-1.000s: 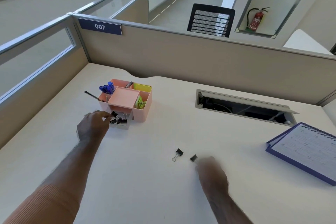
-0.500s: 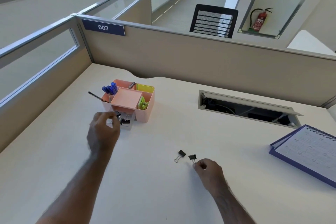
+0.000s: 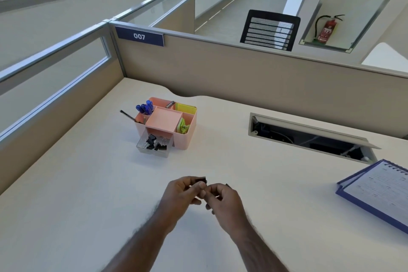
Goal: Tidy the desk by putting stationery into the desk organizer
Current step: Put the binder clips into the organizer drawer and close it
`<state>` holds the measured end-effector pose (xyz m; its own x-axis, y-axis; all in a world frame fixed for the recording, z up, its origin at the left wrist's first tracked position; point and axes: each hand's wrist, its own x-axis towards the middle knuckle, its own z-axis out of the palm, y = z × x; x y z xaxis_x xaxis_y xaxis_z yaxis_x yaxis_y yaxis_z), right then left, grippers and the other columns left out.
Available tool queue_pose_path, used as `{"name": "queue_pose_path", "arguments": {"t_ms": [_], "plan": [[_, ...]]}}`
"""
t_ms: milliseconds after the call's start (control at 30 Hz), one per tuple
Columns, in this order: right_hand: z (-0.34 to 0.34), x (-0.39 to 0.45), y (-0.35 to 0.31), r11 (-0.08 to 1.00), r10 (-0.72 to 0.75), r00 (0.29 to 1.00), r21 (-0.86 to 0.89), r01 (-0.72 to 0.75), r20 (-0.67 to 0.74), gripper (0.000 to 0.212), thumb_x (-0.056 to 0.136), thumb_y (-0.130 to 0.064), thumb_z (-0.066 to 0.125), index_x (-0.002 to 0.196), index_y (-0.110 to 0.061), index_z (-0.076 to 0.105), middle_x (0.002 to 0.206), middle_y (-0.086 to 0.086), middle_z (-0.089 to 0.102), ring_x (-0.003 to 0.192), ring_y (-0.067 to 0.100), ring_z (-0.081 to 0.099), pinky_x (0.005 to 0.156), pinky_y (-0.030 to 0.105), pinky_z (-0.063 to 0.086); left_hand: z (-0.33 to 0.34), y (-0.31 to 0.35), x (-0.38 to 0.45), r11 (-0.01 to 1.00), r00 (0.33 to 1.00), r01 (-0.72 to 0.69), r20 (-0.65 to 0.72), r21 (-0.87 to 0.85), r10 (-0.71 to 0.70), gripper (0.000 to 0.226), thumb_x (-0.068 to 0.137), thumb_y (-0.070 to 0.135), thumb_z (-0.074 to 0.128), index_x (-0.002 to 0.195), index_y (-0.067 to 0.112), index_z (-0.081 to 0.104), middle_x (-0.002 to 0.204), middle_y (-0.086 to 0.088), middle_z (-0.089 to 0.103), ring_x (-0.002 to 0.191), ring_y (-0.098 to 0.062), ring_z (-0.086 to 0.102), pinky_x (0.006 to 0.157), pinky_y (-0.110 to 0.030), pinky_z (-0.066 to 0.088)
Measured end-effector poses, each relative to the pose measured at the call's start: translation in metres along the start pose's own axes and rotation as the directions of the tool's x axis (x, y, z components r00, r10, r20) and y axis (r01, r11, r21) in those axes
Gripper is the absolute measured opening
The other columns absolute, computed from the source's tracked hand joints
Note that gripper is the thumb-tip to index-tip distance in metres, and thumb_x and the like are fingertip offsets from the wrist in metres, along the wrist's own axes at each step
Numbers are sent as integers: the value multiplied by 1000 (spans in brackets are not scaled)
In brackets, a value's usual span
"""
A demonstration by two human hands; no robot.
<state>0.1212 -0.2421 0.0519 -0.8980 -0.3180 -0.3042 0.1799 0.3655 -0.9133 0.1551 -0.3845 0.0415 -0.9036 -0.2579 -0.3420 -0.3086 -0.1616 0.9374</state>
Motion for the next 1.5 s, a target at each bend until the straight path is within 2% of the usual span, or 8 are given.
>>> {"name": "queue_pose_path", "arguments": {"t_ms": [167,267,467,733,1233,1300,1433,1500], "plan": [[-19,6,16,1000,-21,995,-14,20,-98,4,84,-25,69,81,-26,69,77,-13,71,60,11,66,60,23,47,-28,16,21,998,992,-55,-118,-39,50,16,96,0,56,96,7,70,83,-10,67,69,-21,63,63,-24,57],[-46,6,37,994,-22,981,-109,1,-194,11,84,-22,66,78,-31,68,78,-22,70,61,6,63,63,21,48,-69,30,50,975,936,-138,-299,177,187,19,96,3,56,92,15,70,80,-6,66,71,-25,62,71,-31,58],[-88,-5,73,950,28,943,-284,-128,-331,14,86,-21,62,86,-35,66,91,-14,69,70,-1,61,63,18,47,-124,65,88,641,752,-15,-414,768,513,25,90,20,68,115,16,72,99,-9,71,85,-28,65,71,-37,50],[-77,0,79,885,-29,961,-454,-103,-275,20,87,-26,57,81,-45,56,96,-19,62,73,1,63,72,28,53,-126,56,116,312,801,148,-298,939,519,14,88,22,70,101,26,76,98,-2,74,92,-28,62,61,-34,47],[-43,46,70,502,-110,988,-852,149,109,54,91,-16,41,140,-38,34,152,-18,25,133,13,34,95,35,41,-131,47,124,318,852,139,-277,938,444,20,93,29,64,110,34,75,109,5,70,101,-21,62,67,-31,51],[-39,49,75,448,-137,985,-880,159,108,55,85,-12,49,134,-36,44,143,-17,41,122,16,47,82,35,43,-131,46,123,323,854,145,-284,935,437,22,94,28,62,111,34,74,111,4,69,101,-22,62,67,-32,51],[-34,50,72,349,-254,966,-927,137,47,35,55,-10,69,81,-32,65,84,-12,62,68,15,62,52,25,31,-133,44,121,358,842,133,-296,924,451,24,95,24,60,112,33,74,116,1,68,102,-24,62,65,-32,49],[-33,48,70,444,-233,972,-886,130,25,32,68,-3,54,88,-26,65,92,-6,58,82,20,61,60,28,35,-132,44,118,390,824,117,-309,913,475,24,95,24,60,113,30,74,119,1,68,103,-25,63,64,-33,50]]}}
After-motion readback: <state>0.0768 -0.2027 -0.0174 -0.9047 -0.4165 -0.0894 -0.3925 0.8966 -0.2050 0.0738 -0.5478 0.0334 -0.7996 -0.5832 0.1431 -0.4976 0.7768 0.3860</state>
